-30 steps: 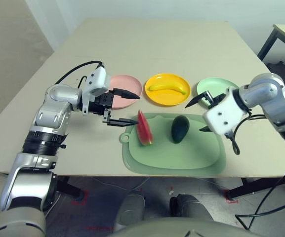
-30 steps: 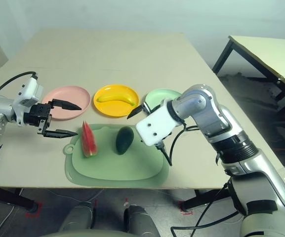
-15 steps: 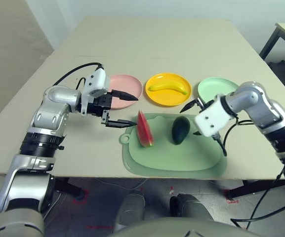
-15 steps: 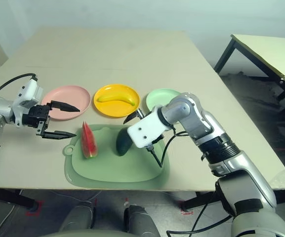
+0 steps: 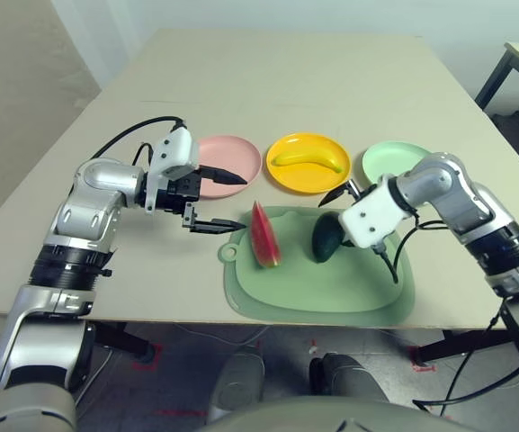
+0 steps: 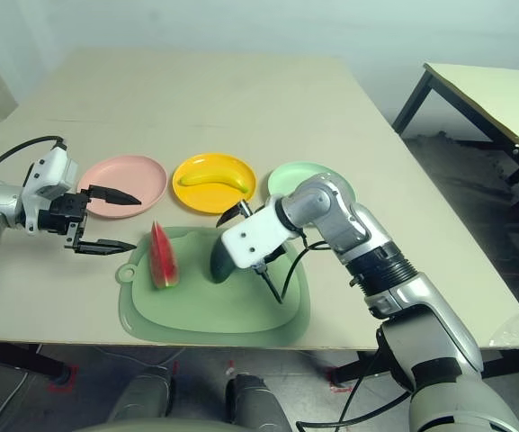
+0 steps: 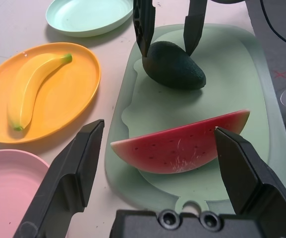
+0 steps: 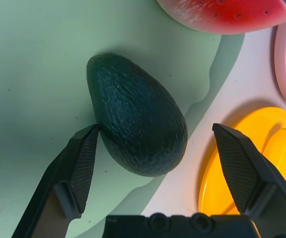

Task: Place the fruits into color-matched plates.

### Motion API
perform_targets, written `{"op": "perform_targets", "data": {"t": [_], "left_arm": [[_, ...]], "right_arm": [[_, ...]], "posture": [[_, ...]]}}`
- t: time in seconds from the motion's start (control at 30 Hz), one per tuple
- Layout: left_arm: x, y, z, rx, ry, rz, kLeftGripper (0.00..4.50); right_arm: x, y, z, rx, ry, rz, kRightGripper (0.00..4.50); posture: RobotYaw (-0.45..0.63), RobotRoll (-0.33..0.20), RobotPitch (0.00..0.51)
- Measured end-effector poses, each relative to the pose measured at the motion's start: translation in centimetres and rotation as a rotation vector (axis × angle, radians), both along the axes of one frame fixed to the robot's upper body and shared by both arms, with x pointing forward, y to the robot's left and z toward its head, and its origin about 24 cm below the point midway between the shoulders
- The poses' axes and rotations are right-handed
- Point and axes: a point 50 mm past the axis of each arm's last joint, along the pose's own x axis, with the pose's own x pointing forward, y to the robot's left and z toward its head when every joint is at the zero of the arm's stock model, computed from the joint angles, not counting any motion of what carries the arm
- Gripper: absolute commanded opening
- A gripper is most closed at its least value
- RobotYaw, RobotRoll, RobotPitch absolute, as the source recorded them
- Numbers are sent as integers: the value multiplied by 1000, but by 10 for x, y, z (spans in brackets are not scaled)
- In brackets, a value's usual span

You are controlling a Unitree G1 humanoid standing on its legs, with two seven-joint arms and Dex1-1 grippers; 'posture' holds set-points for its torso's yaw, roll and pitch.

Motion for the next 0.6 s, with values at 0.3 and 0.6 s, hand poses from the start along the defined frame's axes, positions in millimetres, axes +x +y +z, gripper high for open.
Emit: {"op": "perform_targets", "data": {"t": [0.3, 0.6], "left_arm": [[0, 2, 2, 9, -5, 7, 4500], [-1, 4, 4, 14, -15, 14, 4500]], "right_arm": [[0, 3, -4, -5, 11, 10, 4463], [2, -1, -8, -29, 24, -19, 4463]], "posture": [[233, 0, 76], [234, 0, 76]]}}
